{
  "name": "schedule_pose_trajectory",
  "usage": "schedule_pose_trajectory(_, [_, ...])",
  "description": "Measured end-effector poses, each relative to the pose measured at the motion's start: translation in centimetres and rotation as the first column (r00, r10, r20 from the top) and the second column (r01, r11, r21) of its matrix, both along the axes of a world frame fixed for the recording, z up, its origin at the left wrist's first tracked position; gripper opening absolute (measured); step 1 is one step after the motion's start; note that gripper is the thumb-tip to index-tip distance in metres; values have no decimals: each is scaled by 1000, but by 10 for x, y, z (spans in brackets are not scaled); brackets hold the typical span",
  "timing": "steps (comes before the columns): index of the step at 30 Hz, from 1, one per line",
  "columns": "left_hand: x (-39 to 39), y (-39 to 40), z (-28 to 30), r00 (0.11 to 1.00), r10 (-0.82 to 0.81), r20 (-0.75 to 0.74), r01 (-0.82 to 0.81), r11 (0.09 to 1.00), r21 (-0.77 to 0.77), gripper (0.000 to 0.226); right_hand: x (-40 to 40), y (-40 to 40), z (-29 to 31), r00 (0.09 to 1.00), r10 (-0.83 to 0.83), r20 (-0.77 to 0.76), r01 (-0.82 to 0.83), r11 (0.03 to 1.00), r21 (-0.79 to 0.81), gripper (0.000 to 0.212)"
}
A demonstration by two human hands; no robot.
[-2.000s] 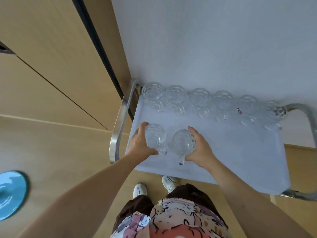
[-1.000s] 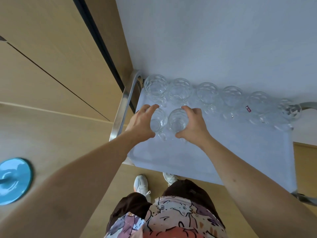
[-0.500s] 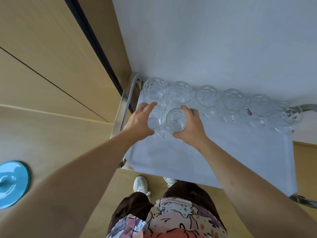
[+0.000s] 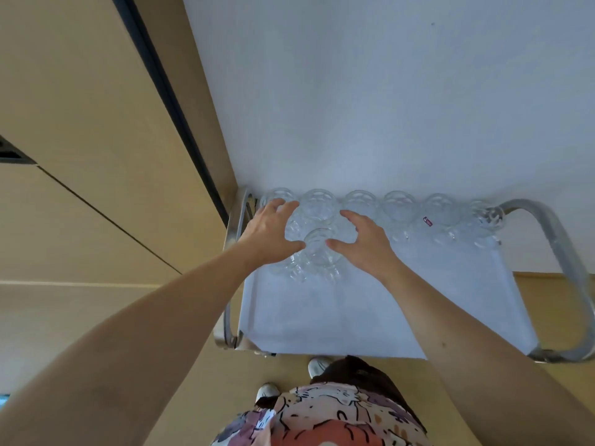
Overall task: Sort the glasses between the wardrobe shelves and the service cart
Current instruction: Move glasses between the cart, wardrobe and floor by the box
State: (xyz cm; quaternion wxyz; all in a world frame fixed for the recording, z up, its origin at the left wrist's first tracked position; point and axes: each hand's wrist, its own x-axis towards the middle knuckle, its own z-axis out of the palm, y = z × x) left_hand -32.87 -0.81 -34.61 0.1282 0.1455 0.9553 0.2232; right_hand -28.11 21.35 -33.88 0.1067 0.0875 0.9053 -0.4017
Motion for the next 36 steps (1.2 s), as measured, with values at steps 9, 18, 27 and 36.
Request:
schedule_pose_trajectory(9, [15, 81, 46, 939, -298, -170, 301, 954, -13, 80, 85, 52, 46, 963, -241, -118, 257, 954, 151, 78])
schedule_pose_trajectory(18, [99, 204, 92, 772, -576, -267, 594, 804, -18, 81, 207, 135, 80, 849, -481, -217, 514, 848, 129, 80])
schedule_pose_trajectory(27, [237, 348, 123, 618, -716, -324, 755, 655, -7, 79, 370, 236, 99, 733, -625, -267, 676, 714, 182, 82])
schedule_pose_trajectory(36, [402, 500, 142, 481, -817, -318, 867, 497, 34, 82, 547, 345, 122, 596, -759, -261, 797, 522, 302, 82])
